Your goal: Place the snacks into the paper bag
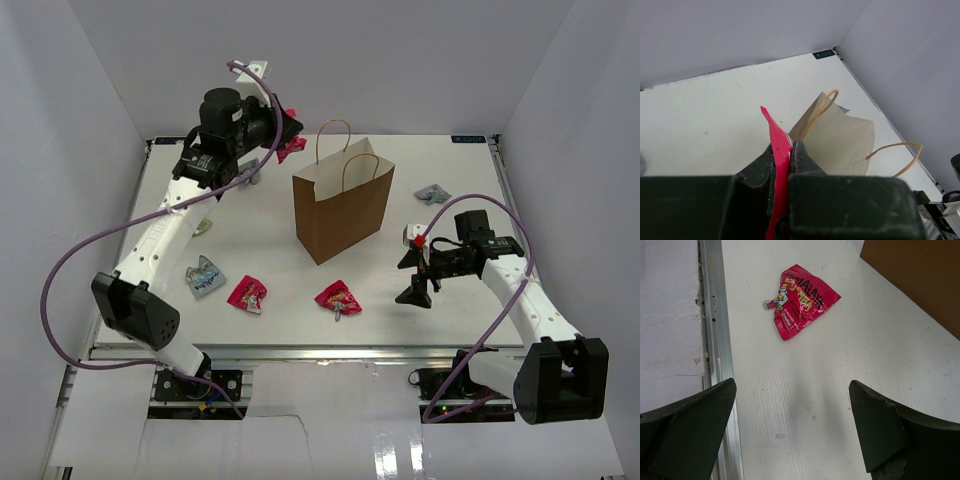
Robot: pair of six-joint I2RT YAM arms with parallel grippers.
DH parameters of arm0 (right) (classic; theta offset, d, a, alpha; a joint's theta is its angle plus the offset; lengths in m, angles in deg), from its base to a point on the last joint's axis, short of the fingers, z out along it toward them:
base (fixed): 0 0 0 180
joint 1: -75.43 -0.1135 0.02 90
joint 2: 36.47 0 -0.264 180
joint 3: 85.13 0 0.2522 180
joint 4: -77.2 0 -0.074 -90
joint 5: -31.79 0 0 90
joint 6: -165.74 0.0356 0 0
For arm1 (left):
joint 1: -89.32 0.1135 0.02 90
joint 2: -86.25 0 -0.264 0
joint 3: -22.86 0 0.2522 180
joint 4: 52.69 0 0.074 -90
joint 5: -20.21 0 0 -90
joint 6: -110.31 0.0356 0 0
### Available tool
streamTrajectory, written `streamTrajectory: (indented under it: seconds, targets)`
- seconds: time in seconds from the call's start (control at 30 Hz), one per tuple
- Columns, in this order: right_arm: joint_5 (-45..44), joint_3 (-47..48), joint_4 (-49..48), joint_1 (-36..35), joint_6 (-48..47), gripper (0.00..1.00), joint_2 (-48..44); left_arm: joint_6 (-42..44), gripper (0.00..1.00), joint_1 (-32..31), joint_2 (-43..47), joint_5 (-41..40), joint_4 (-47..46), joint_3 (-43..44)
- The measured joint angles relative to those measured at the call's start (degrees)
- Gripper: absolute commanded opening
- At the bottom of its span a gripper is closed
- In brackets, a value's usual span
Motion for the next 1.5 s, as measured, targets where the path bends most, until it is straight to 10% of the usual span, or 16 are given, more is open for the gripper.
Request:
streamTrajectory:
  seconds: [0.5,0.6,0.83,1.2,1.5]
  targets:
    - [-0.4,0.0,0.0,-1.0,-1.4,1.0,-0.7,7.5,0.0,-9.2,-12.8,4.7,-0.5,7.5]
    - [-1.0,0.0,0.0,-2.4,-2.1,1.0,-0.7,8.6,0.08,-9.2,-13.8,4.6,-0.8,7.7]
    - [-4.4,1.9,0.0,-11.9,-5.3,0.99,0.7,9.0,0.64,-9.6,-14.7,2.9,-0.9,7.8]
    - [-13.7,11.5,-1.1,-32.5,-14.8,0.99,14.0,7.5,0.84,-11.5,-10.2,-1.0,-0.8,6.2]
    - [-27.9,15.9,-10.8,-44.1,-5.6,0.91,27.1,7.2,0.98,-11.4,18.5,-17.3,1.3,-11.5]
